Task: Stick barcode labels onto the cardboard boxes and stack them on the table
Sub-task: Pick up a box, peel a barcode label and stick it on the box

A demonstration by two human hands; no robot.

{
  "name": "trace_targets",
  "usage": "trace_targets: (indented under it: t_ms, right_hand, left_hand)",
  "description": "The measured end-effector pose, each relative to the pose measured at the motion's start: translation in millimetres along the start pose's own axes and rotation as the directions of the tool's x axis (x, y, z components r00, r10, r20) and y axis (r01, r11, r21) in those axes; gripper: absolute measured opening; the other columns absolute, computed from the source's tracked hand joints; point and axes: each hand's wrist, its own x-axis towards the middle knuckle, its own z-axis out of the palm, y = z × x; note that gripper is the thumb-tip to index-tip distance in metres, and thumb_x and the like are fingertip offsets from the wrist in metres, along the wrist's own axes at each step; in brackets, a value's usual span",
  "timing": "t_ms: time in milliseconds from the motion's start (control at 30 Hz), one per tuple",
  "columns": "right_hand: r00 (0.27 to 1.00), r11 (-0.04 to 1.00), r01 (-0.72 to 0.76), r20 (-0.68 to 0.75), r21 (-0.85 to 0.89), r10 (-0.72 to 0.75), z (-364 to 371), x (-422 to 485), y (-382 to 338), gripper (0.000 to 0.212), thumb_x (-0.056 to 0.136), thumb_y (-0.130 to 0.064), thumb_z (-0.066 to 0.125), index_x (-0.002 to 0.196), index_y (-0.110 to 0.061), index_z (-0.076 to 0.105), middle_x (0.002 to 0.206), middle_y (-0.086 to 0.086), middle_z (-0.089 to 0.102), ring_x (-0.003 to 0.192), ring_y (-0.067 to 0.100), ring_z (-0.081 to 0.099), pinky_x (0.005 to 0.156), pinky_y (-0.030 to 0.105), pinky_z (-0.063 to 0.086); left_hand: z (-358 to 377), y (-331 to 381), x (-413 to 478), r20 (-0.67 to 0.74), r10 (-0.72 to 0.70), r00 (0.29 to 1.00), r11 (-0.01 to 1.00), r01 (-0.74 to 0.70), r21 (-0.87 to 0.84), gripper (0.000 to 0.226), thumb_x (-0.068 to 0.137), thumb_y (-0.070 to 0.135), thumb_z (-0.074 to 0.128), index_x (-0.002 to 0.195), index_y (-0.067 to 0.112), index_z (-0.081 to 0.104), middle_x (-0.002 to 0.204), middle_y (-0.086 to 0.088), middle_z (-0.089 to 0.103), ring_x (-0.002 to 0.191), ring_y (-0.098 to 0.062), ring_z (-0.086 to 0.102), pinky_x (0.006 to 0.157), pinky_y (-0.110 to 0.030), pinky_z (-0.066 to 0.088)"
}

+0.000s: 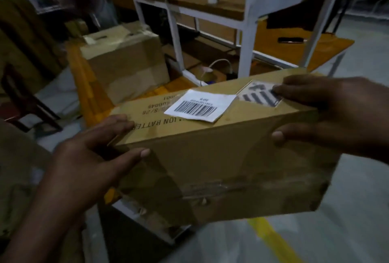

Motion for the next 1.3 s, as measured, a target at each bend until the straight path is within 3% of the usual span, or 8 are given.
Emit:
trace_targets:
  t_ms: [133,267,400,567,700,900,1167,1300]
  right_hand:
    - [0.989,0.995,0.093,-0.116,0.029,-0.089,-26,46,2,0.106,0.034,-0.107,0.033,0.128,-0.061,0.045,0.144,-0.03,0.039,0.131,0.018,0.049,0.098,0.052,0.048]
    - [0.98,0.977,0.186,-0.089,0.105,-0.177,-40,88,4,0.074,0.037,-0.104,0.044,0.105,-0.077,0.042,0.145,-0.027,0.044,0.131,0.014,0.047,0.1,0.048,0.048]
    - [0.967,0.953,0.255,-0.021,0.166,-0.255,-51,122,2,0.089,0.048,-0.083,0.06,0.132,-0.057,0.046,0.149,-0.026,0.038,0.131,0.011,0.045,0.096,0.041,0.048]
    - [0.931,0.922,0.365,-0.057,0.133,-0.36,-36,176,-4,0.075,0.077,-0.065,0.064,0.144,-0.049,0.034,0.156,-0.018,0.03,0.134,0.017,0.04,0.096,0.04,0.045]
    - [0.903,0.903,0.428,-0.022,-0.047,-0.429,20,219,-9,0.077,0.082,-0.072,0.051,0.148,-0.045,0.021,0.16,-0.01,0.024,0.142,0.031,0.029,0.107,0.057,0.036]
    - [0.863,0.861,0.467,-0.108,-0.2,-0.494,37,253,-18,0.082,0.084,-0.071,0.047,0.149,-0.035,0.014,0.161,-0.002,0.022,0.148,0.031,0.016,0.114,0.068,0.008]
    - [0.831,0.85,0.52,-0.18,-0.081,-0.526,39,294,-37,0.067,0.09,-0.057,0.051,0.148,-0.036,0.026,0.159,-0.008,0.028,0.148,0.027,0.017,0.12,0.054,0.007]
    - [0.755,0.823,0.549,-0.337,-0.143,-0.562,53,314,-49,0.062,0.085,-0.052,0.061,0.14,-0.025,0.046,0.145,0.001,0.052,0.134,0.029,0.044,0.109,0.053,0.031]
  left_hand:
    - [-17,12,23,-0.068,-0.022,0.997,1.0,0.024,0.017,0.058,0.055,0.054,0.075,0.111,0.041,0.068,0.131,0.023,0.057,0.119,0.009,0.05,0.077,-0.013,0.047]
    - [-22,22,37,-0.161,-0.071,0.984,0.997,0.068,-0.025,0.052,0.054,0.049,0.077,0.104,0.039,0.071,0.115,0.028,0.06,0.105,0.014,0.051,0.074,-0.013,0.046]
    - [-35,19,58,-0.241,-0.13,0.962,0.991,0.135,0.006,0.051,0.055,0.05,0.084,0.104,0.05,0.069,0.117,0.033,0.061,0.114,0.01,0.052,0.091,-0.029,0.049]
    - [-30,37,87,-0.267,-0.164,0.95,0.981,0.185,0.055,0.041,0.058,0.042,0.079,0.097,0.049,0.067,0.124,0.029,0.055,0.117,0.003,0.05,0.09,-0.028,0.043]
    - [9,32,97,-0.198,-0.349,0.916,0.844,0.399,0.359,0.079,0.069,0.057,0.074,0.14,0.041,0.044,0.157,0.01,0.031,0.141,-0.028,0.028,0.104,-0.054,0.039]
    - [32,18,123,-0.286,-0.235,0.929,0.583,0.371,0.723,0.097,0.073,0.076,0.06,0.152,0.032,0.024,0.163,0.006,0.019,0.151,-0.024,0.01,0.112,-0.07,-0.002]
    - [21,-16,162,-0.213,-0.093,0.973,0.582,0.226,0.781,0.107,0.059,0.071,0.076,0.147,0.027,0.034,0.155,0.0,0.036,0.143,-0.027,0.03,0.114,-0.056,0.018]
    - [14,-40,186,-0.223,-0.058,0.973,0.568,0.216,0.794,0.107,0.057,0.069,0.078,0.145,0.024,0.038,0.152,-0.002,0.041,0.14,-0.027,0.033,0.109,-0.054,0.022]
